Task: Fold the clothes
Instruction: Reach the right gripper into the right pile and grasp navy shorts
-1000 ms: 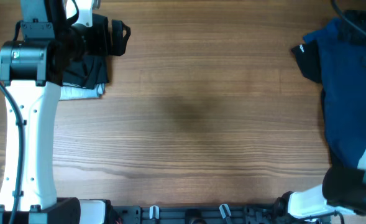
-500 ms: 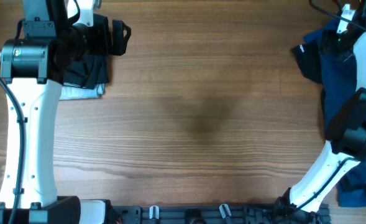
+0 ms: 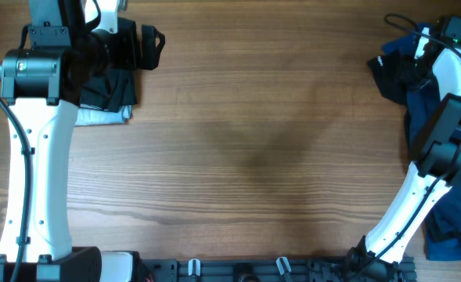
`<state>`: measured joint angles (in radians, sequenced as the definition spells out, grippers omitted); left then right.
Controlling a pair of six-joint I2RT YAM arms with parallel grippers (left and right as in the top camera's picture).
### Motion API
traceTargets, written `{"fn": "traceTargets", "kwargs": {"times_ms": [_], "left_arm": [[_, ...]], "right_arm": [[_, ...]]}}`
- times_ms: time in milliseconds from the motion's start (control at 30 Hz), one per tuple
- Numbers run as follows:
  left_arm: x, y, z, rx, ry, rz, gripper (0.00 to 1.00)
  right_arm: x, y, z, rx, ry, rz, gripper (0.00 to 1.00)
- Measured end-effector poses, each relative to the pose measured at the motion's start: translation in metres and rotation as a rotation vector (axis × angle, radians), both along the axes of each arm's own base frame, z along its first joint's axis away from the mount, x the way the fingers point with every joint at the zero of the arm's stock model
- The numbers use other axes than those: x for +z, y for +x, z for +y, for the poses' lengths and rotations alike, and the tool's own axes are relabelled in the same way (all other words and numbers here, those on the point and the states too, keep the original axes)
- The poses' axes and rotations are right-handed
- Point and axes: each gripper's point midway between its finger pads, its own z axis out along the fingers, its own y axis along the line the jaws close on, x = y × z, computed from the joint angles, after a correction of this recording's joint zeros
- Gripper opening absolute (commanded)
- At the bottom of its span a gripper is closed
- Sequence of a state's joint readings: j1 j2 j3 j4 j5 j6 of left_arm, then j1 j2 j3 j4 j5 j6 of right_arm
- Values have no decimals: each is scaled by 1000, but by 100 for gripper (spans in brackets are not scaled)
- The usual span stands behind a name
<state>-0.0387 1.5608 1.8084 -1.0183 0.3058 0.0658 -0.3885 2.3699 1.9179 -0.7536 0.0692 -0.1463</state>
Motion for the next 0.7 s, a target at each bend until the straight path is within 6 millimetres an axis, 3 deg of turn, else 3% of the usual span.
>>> {"fn": "traceTargets", "kwargs": {"times_ms": [100, 167, 233, 300, 500, 600, 667, 700], "left_arm": [[0, 0, 0, 0, 0, 0, 100], [0, 0, 0, 0, 0, 0, 100], [0, 0, 0, 0, 0, 0, 100], [0, 0, 0, 0, 0, 0, 100], [0, 0, 0, 0, 0, 0, 100], [0, 0, 0, 0, 0, 0, 100], [0, 0, 0, 0, 0, 0, 100], [0, 0, 0, 0, 0, 0, 100]], "right_arm": [[1, 1, -4, -13, -6, -12, 48], [1, 2, -5, -15, -8, -13, 36], [1, 2, -6, -20, -13, -15, 15], [2, 1, -9, -25, -19, -13, 4], [8, 1, -11, -25, -26, -24, 4], [42, 0, -11, -18, -43, -61, 4], [81, -1, -4, -6, -44, -114, 4], [99, -5, 9, 15, -21, -125, 4]]}}
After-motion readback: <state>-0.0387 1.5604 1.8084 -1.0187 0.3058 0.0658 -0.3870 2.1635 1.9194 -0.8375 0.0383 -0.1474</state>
